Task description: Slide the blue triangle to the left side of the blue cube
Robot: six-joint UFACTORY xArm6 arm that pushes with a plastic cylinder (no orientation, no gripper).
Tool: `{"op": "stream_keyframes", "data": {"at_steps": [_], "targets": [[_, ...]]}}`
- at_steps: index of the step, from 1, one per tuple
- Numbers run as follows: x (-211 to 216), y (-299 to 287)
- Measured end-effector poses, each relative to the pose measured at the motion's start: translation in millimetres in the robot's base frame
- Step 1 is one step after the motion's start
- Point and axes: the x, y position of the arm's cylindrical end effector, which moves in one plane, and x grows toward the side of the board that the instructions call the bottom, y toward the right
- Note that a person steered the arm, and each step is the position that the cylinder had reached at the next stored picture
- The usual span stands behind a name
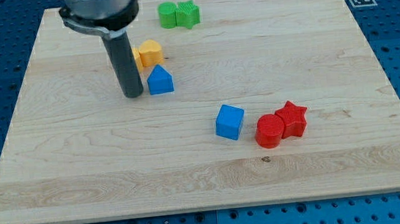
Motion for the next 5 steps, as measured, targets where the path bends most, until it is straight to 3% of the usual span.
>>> {"op": "stream_keyframes", "data": {"at_steps": [1, 2, 4, 5], "targets": [[-19, -2], [-21, 35], [37, 96], [28, 96]]}}
